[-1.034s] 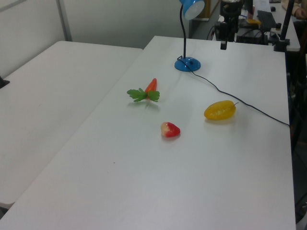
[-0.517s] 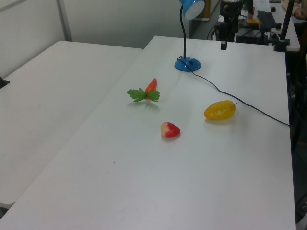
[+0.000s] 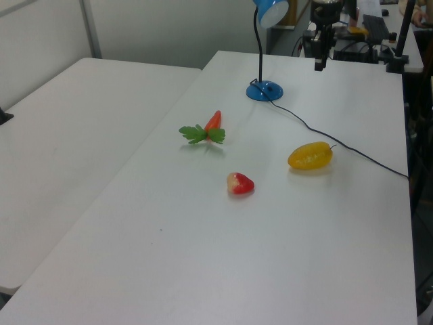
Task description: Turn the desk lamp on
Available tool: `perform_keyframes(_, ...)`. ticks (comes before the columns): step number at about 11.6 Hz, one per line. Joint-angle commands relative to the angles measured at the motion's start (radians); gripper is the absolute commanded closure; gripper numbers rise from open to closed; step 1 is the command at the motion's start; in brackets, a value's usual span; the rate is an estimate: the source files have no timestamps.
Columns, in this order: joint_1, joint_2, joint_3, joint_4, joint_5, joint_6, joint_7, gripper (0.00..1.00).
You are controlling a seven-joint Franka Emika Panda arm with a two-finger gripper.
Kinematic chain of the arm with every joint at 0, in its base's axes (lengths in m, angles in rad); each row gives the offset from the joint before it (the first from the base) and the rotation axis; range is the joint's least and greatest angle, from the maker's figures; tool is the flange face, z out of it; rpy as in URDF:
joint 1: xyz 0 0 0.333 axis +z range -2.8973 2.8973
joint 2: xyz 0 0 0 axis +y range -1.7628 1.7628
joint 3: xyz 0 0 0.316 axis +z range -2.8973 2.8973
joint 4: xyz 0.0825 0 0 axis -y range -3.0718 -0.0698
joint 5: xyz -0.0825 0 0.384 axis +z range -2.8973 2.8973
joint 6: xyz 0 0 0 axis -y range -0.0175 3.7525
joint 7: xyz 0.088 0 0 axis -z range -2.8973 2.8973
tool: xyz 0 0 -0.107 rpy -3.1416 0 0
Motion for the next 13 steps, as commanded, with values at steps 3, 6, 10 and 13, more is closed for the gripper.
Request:
perform_keyframes(3, -0.024, -0.002, 0.010, -0.002, 0.008, 0.004, 0.002, 1.00)
perform_keyframes(6, -0.068, 0.036, 0.009, -0.007, 0.015, 0.157, 0.062, 1.00)
perform_keyframes(10, -0.157, 0.109, 0.009, -0.001, 0.026, 0.359, 0.088, 1.00)
perform_keyframes(13, -0.208, 0.172, 0.009, 0.001, 0.031, 0.505, 0.090, 1.00)
